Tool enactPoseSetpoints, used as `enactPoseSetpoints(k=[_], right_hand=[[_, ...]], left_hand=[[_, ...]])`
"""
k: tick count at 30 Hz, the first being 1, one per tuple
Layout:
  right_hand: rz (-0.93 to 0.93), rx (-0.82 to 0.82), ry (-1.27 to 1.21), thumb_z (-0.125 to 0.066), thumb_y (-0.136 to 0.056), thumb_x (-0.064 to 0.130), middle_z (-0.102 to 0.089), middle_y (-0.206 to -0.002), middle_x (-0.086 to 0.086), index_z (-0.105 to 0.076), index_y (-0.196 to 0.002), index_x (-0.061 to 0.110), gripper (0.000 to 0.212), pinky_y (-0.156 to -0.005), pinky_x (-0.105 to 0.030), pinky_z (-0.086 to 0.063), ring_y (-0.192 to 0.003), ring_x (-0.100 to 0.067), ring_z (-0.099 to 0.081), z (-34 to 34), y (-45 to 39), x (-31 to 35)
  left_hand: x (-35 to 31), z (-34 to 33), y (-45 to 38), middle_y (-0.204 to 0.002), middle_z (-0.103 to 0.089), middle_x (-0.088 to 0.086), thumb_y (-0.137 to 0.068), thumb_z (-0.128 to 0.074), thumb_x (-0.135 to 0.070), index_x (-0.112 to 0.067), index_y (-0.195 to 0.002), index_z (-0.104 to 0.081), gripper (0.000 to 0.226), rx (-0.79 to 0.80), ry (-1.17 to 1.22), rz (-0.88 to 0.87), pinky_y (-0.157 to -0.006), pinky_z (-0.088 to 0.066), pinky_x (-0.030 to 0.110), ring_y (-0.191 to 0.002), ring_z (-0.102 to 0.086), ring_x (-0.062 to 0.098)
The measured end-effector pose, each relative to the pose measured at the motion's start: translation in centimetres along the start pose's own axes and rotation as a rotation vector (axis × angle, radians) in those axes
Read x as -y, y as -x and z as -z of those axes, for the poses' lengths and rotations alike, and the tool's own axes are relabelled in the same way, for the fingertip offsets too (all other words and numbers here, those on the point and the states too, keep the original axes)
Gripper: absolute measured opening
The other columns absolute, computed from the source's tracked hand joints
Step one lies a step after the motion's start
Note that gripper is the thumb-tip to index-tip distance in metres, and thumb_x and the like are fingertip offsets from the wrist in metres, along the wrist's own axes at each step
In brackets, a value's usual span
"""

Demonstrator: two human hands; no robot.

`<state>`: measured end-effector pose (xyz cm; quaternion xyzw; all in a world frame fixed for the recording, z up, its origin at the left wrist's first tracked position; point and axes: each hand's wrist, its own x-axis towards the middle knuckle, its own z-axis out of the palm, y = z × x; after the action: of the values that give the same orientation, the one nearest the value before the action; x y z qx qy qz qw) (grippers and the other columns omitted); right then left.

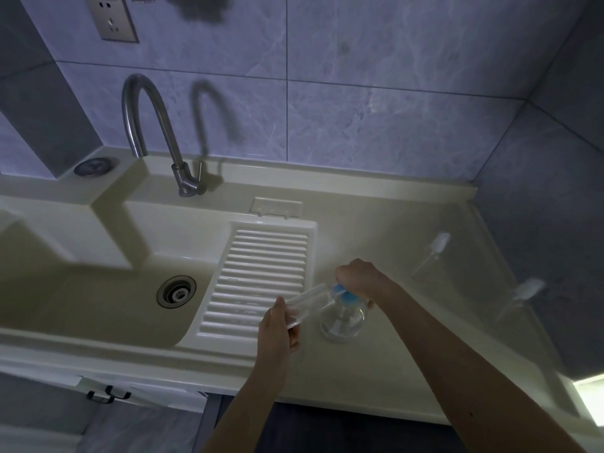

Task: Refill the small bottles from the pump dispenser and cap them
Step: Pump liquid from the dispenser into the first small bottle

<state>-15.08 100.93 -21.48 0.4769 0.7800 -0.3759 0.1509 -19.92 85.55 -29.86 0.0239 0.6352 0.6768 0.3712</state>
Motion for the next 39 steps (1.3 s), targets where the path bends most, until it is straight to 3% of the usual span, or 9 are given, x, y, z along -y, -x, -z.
enactPoseSetpoints(k=[8,11,14,17,19,22,27,32,39], right_hand=[[-0.043,-0.017,-0.02,-0.042,-0.089,0.017,-0.049,-0.081,-0.013,-0.05,-0.078,0.006,0.018,-0.057,-0.026,-0.039,-0.06,-0.019,-0.046,0.1,0.1,0.2],[-0.068,0.119,-0.154,-0.039,-0.091,0.014,-0.055,-0.122,-0.034,-0.059,-0.121,-0.001,0.038,-0.089,-0.038,-0.048,-0.106,-0.042,-0.06,0.7,0.6,0.5],[-0.1,0.196,-0.227,-0.037,-0.096,0.01,-0.028,-0.148,-0.029,-0.028,-0.141,-0.012,0.051,-0.109,-0.04,-0.033,-0.137,-0.042,-0.028,0.7,1.0,0.6],[-0.077,0.152,-0.207,-0.038,-0.093,0.011,-0.046,-0.139,-0.028,-0.053,-0.123,-0.009,0.039,-0.104,-0.046,-0.038,-0.131,-0.042,-0.038,0.5,0.8,0.3],[-0.051,0.086,-0.15,-0.038,-0.093,0.012,-0.056,-0.108,-0.019,-0.049,-0.095,0.005,0.013,-0.096,-0.042,-0.046,-0.12,-0.038,-0.052,0.4,0.9,0.3],[-0.047,-0.042,-0.132,-0.04,-0.092,0.015,-0.048,-0.088,-0.011,-0.049,-0.093,0.002,0.015,-0.071,-0.032,-0.044,-0.085,-0.031,-0.06,-0.1,0.5,0.1],[0.007,-0.106,-0.121,-0.042,-0.092,0.016,-0.048,-0.094,-0.012,-0.047,-0.091,0.004,0.013,-0.074,-0.028,-0.037,-0.115,-0.037,-0.054,-0.8,-0.1,-0.5],[-0.053,0.012,-0.117,-0.044,-0.091,0.021,-0.051,-0.102,-0.014,-0.055,-0.111,0.0,0.032,-0.07,-0.031,-0.042,-0.074,-0.024,-0.052,0.0,0.1,0.0],[-0.127,0.194,-0.177,-0.044,-0.093,0.036,-0.038,-0.143,-0.014,-0.046,-0.121,0.014,0.036,-0.104,-0.053,-0.037,-0.125,-0.038,-0.042,0.4,0.9,0.2]], left_hand=[[0.1,0.2,-0.1,-0.058,-0.042,0.005,-0.101,-0.037,-0.034,-0.003,-0.092,-0.053,0.036,-0.001,-0.003,0.012,-0.036,-0.03,0.017,-0.041,-0.036,0.008],[-0.1,0.1,0.2,-0.057,-0.042,0.004,-0.101,-0.036,-0.034,-0.004,-0.092,-0.054,0.037,0.021,0.006,0.011,-0.039,-0.029,0.019,-0.042,-0.035,0.008],[-0.2,0.1,0.2,-0.057,-0.042,0.003,-0.101,-0.035,-0.034,-0.004,-0.093,-0.054,0.037,0.022,0.001,0.003,-0.039,-0.029,0.019,-0.042,-0.035,0.009],[-0.2,0.0,0.1,-0.056,-0.043,0.002,-0.101,-0.036,-0.035,-0.003,-0.095,-0.055,0.037,0.019,0.003,0.011,-0.038,-0.029,0.019,-0.041,-0.035,0.008],[-0.2,0.0,0.0,-0.055,-0.044,0.002,-0.101,-0.036,-0.035,-0.003,-0.095,-0.056,0.038,0.011,0.009,0.019,-0.038,-0.028,0.019,-0.04,-0.035,0.008],[0.0,0.0,-0.1,-0.056,-0.042,0.003,-0.101,-0.036,-0.034,-0.003,-0.094,-0.055,0.038,0.004,0.007,0.016,-0.037,-0.029,0.018,-0.039,-0.035,0.007],[0.5,0.1,-0.1,-0.053,-0.04,0.004,-0.101,-0.035,-0.034,-0.003,-0.091,-0.054,0.037,-0.002,0.011,0.024,-0.037,-0.025,0.02,-0.038,-0.033,0.009],[0.4,0.2,-0.2,-0.053,-0.042,0.003,-0.101,-0.036,-0.034,-0.002,-0.092,-0.055,0.039,0.009,0.009,0.022,-0.037,-0.027,0.019,-0.041,-0.034,0.009],[0.2,0.2,-0.2,-0.054,-0.044,0.001,-0.101,-0.036,-0.036,-0.005,-0.091,-0.057,0.039,0.017,0.009,0.036,-0.04,-0.029,0.02,-0.041,-0.036,0.009]])
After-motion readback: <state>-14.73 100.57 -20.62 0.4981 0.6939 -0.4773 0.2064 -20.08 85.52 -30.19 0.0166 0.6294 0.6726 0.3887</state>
